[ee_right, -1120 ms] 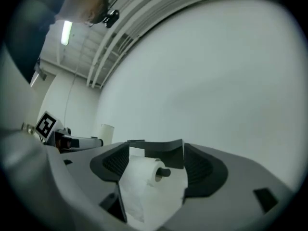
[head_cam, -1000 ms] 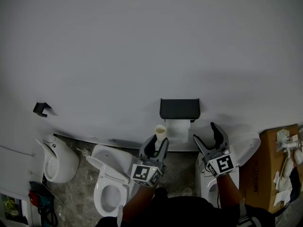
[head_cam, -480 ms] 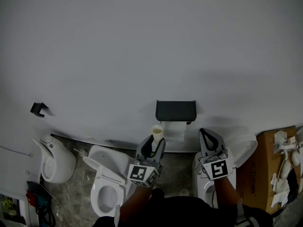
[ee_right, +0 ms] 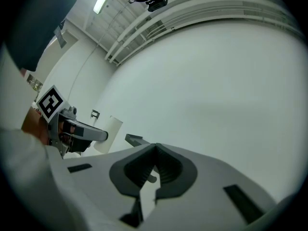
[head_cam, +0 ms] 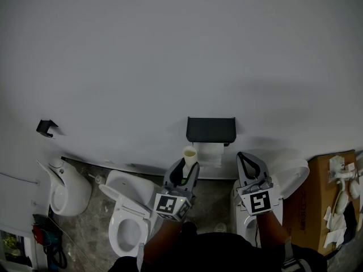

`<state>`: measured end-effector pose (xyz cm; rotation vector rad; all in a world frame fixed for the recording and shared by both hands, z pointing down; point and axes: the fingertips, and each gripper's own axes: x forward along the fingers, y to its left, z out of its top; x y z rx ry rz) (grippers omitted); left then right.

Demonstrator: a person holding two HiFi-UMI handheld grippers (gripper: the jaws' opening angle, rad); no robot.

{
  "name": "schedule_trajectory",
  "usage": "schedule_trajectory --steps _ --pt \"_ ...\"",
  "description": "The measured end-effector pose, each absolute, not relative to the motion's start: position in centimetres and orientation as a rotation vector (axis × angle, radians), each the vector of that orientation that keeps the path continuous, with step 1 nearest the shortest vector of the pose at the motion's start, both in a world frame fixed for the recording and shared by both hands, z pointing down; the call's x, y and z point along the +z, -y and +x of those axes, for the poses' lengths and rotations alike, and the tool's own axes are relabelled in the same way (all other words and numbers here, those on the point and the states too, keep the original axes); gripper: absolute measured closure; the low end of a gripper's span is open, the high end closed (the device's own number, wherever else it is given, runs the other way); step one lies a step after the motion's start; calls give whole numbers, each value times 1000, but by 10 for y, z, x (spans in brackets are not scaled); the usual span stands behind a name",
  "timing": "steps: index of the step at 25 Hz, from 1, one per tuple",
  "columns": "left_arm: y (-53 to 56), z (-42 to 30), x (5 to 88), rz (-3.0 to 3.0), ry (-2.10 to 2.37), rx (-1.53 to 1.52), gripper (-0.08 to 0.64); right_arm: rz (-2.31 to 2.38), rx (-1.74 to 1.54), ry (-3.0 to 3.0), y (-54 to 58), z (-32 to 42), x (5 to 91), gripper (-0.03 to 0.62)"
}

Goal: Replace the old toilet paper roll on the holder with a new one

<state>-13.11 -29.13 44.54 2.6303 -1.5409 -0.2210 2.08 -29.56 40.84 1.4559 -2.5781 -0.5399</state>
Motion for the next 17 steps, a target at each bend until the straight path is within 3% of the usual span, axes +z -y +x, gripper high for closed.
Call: schedule_trajectory --steps 17 --pt "290 -136 450 2643 1548 -177 388 1398 -471 2615 295 3 421 592"
